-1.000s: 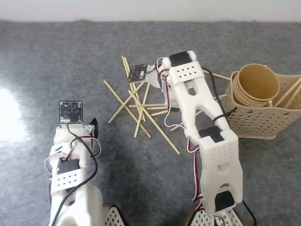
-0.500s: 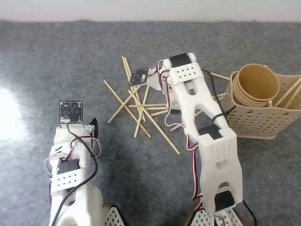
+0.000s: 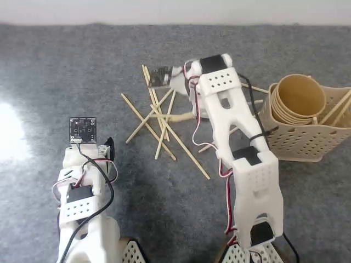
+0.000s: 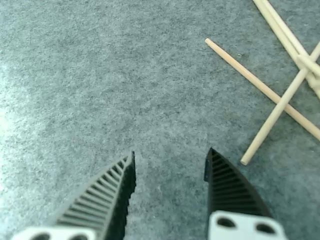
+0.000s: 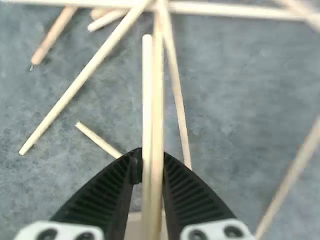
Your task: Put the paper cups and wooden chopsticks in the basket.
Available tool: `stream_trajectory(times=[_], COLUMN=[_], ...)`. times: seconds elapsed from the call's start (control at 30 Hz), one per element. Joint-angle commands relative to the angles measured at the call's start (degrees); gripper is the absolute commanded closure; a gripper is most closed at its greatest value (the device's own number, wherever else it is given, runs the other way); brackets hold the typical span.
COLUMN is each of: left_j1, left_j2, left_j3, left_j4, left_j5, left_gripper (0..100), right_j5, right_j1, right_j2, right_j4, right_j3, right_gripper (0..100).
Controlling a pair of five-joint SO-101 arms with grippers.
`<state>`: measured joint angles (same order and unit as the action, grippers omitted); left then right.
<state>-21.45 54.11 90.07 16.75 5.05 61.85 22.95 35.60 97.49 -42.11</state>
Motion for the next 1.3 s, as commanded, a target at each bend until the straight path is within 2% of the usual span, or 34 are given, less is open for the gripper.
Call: stream_trajectory(times=[0.0, 0.53, 0.9, 1.13, 1.2, 1.27], left_j1=[0.7, 0.7, 0.7, 0.7, 0.7, 0.7], left_j2=[1.0, 1.0, 1.0, 1.0, 1.0, 1.0], left_j3=[-0.5, -0.4, -0.4, -0.5, -0.5, -0.5], left_j4=[-1.3, -1.3, -1.3, -1.3, -1.3, -1.3], left_j5=[0.5, 0.5, 0.5, 0.5, 0.5, 0.5], left_gripper=[79, 79, 79, 79, 79, 79], right_j5=[-1.0, -11.0, -18.4, -18.5, -18.5, -18.5], right_j1=[2.3, 3.4, 5.3, 5.1, 5.1, 5.1], right_j2=[-5.5, -9.9, 4.9, 14.6, 15.3, 15.1], right_j4=[5.0, 4.8, -1.0, 0.6, 1.4, 1.5], right_j3=[-6.9, -7.9, -7.9, -8.2, -8.3, -8.3], right_gripper=[99.1, 99.1, 99.1, 98.8, 95.2, 86.2])
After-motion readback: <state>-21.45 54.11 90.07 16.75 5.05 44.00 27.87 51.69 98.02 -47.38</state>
